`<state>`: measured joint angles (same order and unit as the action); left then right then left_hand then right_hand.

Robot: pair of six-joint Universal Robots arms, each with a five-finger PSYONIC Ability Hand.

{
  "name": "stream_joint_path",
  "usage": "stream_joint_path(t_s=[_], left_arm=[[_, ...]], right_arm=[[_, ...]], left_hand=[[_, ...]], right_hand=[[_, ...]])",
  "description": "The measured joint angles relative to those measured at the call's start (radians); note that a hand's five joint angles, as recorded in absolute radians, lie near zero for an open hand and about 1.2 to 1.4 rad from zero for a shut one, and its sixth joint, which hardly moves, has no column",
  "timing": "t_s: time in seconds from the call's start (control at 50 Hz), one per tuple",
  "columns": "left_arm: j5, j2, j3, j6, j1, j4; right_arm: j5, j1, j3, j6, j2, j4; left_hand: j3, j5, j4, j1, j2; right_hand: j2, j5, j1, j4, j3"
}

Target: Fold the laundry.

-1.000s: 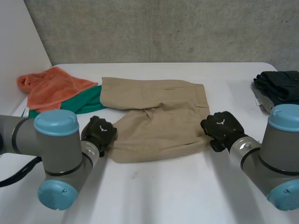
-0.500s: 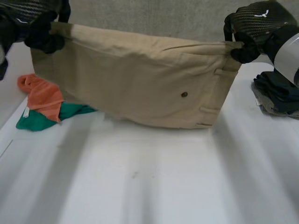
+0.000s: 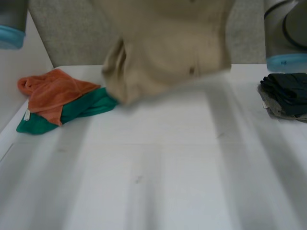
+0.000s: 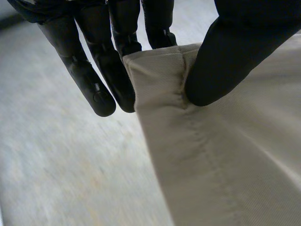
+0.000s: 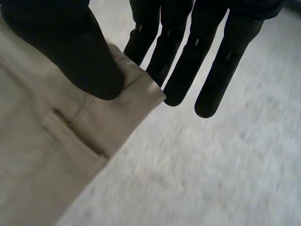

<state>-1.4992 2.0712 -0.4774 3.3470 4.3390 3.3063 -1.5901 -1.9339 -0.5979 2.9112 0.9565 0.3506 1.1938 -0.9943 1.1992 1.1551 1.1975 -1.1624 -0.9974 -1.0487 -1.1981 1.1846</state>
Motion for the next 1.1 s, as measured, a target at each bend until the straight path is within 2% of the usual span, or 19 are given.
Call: stream_joint_path(t_s=[0.06,0.16,0.36,0.52,0.66,0.76,0.88,0.98,1.02,1.1], left_arm=[[0.0,-0.025,-0.037,-0.033,-0.009,0.012],[0.02,-0.054,-0.178,-0.036,-0.021,-0.032],[0.021,-0.058,-0.594,0.066,-0.032,-0.056],[0.024,0.013,-0.911,0.186,-0.066,-0.055],[0.028,-0.028,-1.052,0.239,-0.081,-0.092],[0.029,-0.182,-1.127,0.282,-0.107,-0.268],[0.037,-0.328,-1.175,0.36,-0.148,-0.617],[0.064,-0.371,-1.196,0.47,-0.189,-0.891],[0.079,-0.374,-1.189,0.509,-0.2,-0.954],[0.092,-0.363,-1.137,0.546,-0.206,-0.974]], right_arm=[[0.04,-0.002,-0.013,0.015,0.021,0.06],[0.093,-0.001,-0.096,0.019,0.047,0.035],[0.116,0.031,-0.415,0.004,0.062,-0.06],[0.197,0.059,-0.741,-0.126,0.038,-0.103],[0.23,0.08,-0.911,-0.249,0.081,-0.226],[0.261,0.1,-1.025,-0.38,0.213,-0.441],[0.31,0.147,-1.133,-0.604,0.4,-0.739],[0.374,0.202,-1.215,-0.814,0.509,-0.933],[0.409,0.225,-1.24,-0.889,0.531,-0.985],[0.459,0.25,-1.245,-0.933,0.526,-1.012]], left_hand=[[0.0,0.0,0.0,0.0,0.0],[0.0,0.0,0.0,0.0,0.0],[0.0,0.0,0.0,0.0,0.0],[0.0,0.0,0.0,0.0,0.0],[0.0,0.0,0.0,0.0,0.0],[0.0,0.0,0.0,0.0,0.0],[0.0,0.0,0.0,0.0,0.0],[0.0,0.0,0.0,0.0,0.0],[0.0,0.0,0.0,0.0,0.0],[0.0,0.0,0.0,0.0,0.0]], right_hand=[[0.0,-0.013,0.0,0.0,0.0],[0.0,-0.013,0.0,0.0,0.0],[0.0,-0.013,0.0,0.0,0.0],[0.0,-0.013,0.0,0.0,0.0],[0.0,-0.013,0.0,0.0,0.0],[0.0,-0.013,0.0,0.0,0.0],[0.0,-0.013,0.0,0.0,0.0],[0.0,-0.013,0.0,0.0,0.0],[0.0,-0.013,0.0,0.0,0.0],[0.0,-0.013,0.0,0.0,0.0]])
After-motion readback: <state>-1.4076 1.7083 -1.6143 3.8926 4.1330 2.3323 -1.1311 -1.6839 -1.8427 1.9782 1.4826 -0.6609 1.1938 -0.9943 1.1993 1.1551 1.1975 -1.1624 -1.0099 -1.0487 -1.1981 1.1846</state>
